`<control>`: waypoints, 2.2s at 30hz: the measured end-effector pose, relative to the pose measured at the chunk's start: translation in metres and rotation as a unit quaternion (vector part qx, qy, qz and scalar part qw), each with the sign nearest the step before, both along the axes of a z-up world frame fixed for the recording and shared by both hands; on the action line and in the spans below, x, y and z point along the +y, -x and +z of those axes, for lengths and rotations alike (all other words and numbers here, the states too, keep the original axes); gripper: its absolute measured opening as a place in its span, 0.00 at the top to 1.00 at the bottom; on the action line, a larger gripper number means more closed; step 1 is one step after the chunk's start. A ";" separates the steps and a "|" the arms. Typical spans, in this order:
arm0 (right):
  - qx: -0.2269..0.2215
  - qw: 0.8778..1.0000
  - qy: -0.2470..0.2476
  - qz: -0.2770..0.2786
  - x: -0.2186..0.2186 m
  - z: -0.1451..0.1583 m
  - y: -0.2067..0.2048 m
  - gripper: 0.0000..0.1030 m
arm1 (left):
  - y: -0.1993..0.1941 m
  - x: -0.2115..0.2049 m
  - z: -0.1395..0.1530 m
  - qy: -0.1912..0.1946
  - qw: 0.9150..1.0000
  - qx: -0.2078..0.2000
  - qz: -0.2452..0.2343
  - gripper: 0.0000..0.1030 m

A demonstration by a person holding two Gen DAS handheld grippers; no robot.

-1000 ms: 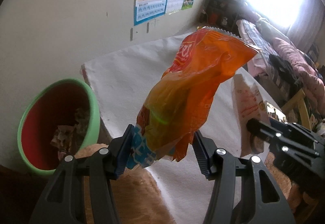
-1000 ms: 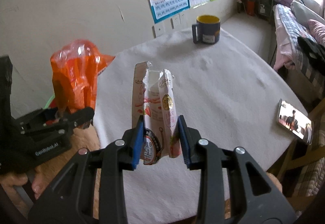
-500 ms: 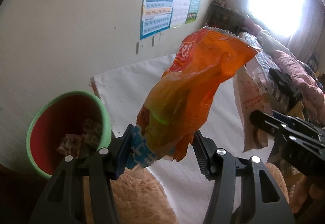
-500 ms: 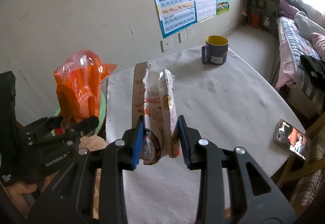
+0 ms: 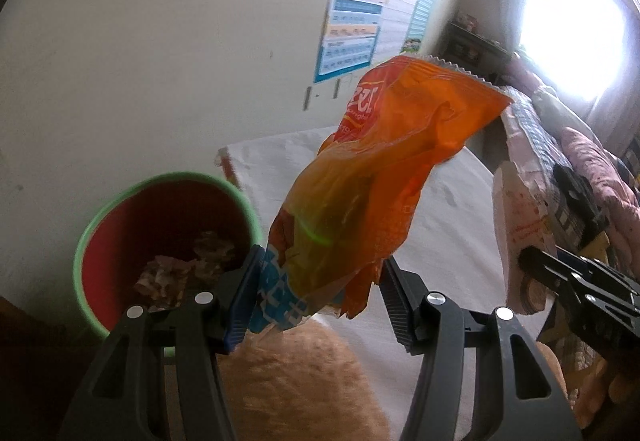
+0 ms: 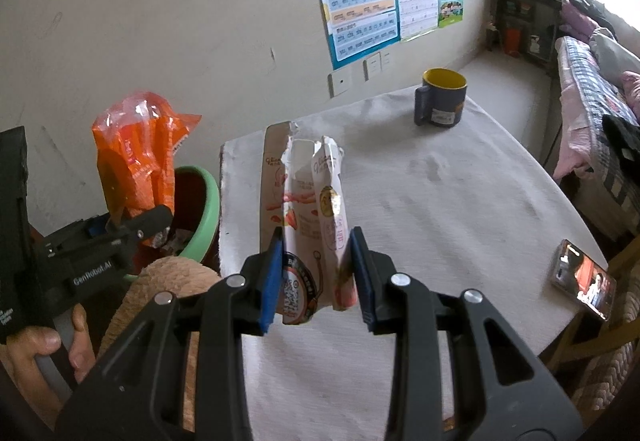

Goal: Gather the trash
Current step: 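Carry the white carton with the right gripper while the left carries the orange bag over the bucket, then open both grippers over the green bucket to drop carton and orange bag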

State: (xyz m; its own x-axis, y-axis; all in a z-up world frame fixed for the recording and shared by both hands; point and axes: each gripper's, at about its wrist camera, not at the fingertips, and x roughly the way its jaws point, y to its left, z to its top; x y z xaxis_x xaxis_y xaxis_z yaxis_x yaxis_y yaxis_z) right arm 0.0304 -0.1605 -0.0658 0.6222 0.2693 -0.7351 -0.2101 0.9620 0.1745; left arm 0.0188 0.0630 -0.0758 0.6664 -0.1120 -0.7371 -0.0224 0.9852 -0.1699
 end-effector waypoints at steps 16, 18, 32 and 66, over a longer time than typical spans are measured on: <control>0.022 0.998 0.018 0.059 0.061 -0.013 -0.010 0.69 | 0.011 0.065 -0.007 0.009 0.997 0.003 0.075 0.48; 0.024 0.997 0.020 0.069 0.070 -0.014 -0.011 0.69 | 0.013 0.073 -0.010 0.007 0.996 0.007 0.083 0.48; 0.026 0.991 0.027 0.130 0.131 -0.016 -0.022 0.69 | 0.016 0.120 -0.038 0.006 0.990 0.039 0.136 0.47; -0.008 0.997 -0.012 0.079 0.106 0.008 -0.040 0.41 | -0.001 0.100 -0.014 0.020 0.991 -0.016 0.133 0.12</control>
